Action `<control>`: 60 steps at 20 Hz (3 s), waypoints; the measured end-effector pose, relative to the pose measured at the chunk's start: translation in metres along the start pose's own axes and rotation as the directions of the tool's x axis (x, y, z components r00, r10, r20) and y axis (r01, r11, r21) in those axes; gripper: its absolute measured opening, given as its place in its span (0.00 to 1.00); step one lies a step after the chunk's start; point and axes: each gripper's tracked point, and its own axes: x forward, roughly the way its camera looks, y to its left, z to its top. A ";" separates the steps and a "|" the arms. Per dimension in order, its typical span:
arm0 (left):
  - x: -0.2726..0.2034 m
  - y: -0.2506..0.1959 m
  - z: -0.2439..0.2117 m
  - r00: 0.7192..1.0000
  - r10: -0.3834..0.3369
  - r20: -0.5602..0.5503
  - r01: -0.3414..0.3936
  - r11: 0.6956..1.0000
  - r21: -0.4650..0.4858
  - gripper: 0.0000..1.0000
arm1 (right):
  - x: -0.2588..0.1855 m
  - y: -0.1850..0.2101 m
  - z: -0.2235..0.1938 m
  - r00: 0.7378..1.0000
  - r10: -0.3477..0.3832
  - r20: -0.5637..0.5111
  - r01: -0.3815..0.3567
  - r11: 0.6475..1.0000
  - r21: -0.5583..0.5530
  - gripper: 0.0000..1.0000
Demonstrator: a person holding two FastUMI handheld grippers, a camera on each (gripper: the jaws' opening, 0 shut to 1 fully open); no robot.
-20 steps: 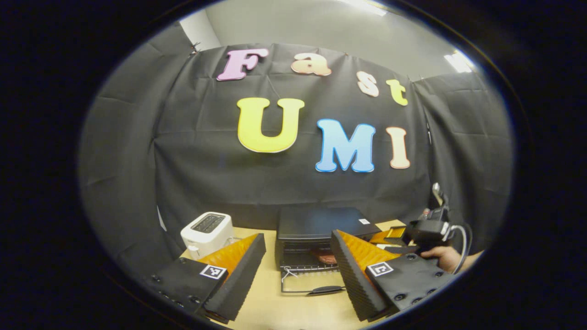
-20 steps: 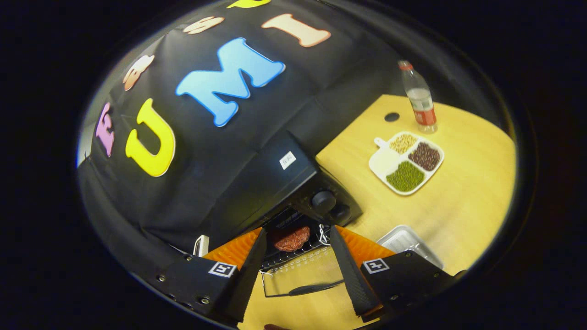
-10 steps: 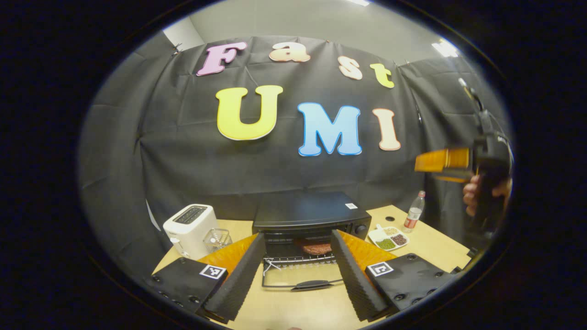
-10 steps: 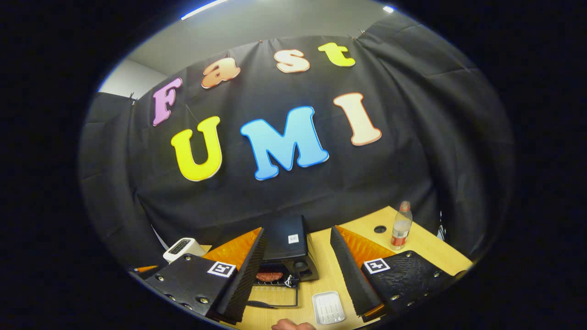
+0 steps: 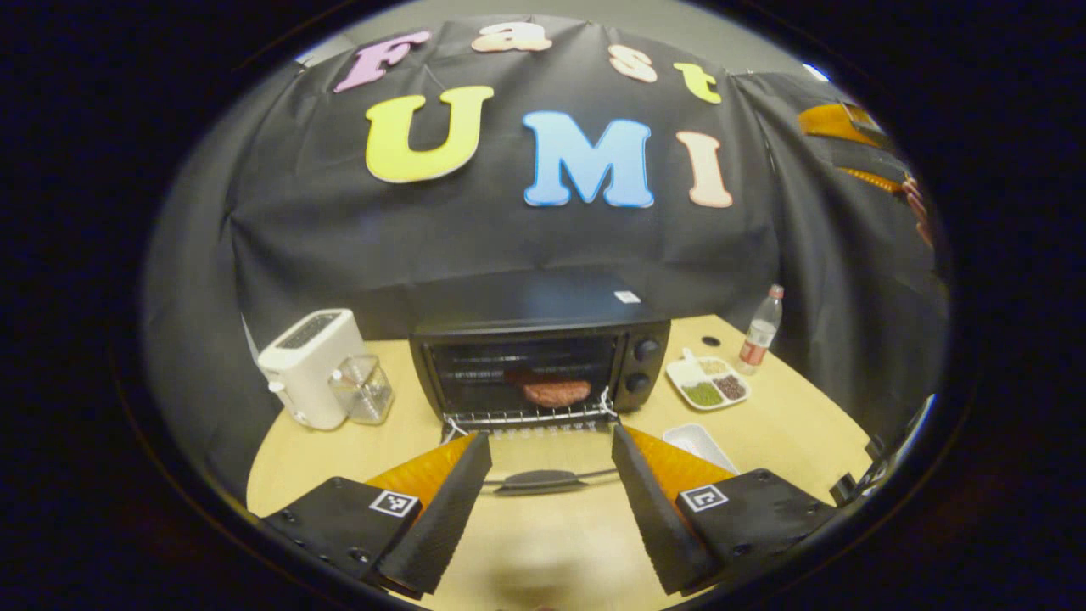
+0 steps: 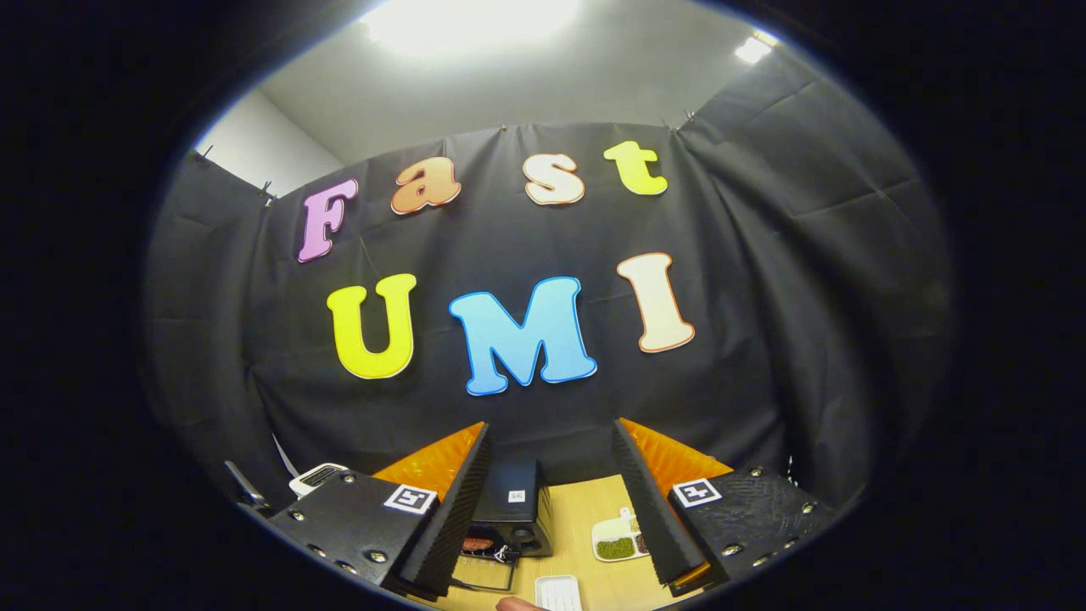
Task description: Open the electric oven with the left hand, put the food in, and close the electric oven.
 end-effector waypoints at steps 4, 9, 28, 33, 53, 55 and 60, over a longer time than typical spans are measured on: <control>0.023 0.005 -0.026 0.995 0.029 -0.091 -0.032 0.999 -0.033 0.92 | -0.004 -0.006 0.000 1.000 0.005 0.007 -0.005 1.000 -0.010 0.86; 0.051 0.000 -0.088 0.964 0.006 -0.268 -0.016 0.999 -0.035 0.96 | -0.005 -0.019 -0.001 1.000 0.000 0.001 0.000 1.000 -0.021 0.86; 0.128 0.016 -0.165 0.847 0.044 -0.530 -0.068 0.997 -0.027 0.96 | -0.001 -0.055 -0.014 0.996 -0.076 -0.035 0.072 0.993 -0.097 0.87; 0.127 0.015 -0.164 0.831 0.042 -0.555 -0.081 0.996 -0.046 0.96 | 0.003 -0.046 -0.016 0.998 -0.055 -0.039 0.052 0.995 -0.086 0.87; 0.089 0.013 -0.105 0.924 0.030 -0.381 -0.072 0.993 -0.097 0.96 | -0.005 -0.050 -0.029 0.997 -0.054 -0.058 0.049 0.996 -0.081 0.87; 0.087 0.013 -0.097 0.931 0.029 -0.363 -0.073 0.991 -0.109 0.96 | -0.007 -0.052 -0.030 0.997 -0.057 -0.059 0.053 0.996 -0.074 0.87; 0.085 0.015 -0.064 0.954 0.042 -0.296 -0.075 0.992 -0.103 0.96 | -0.008 -0.050 -0.030 0.997 -0.059 -0.057 0.055 0.996 -0.071 0.87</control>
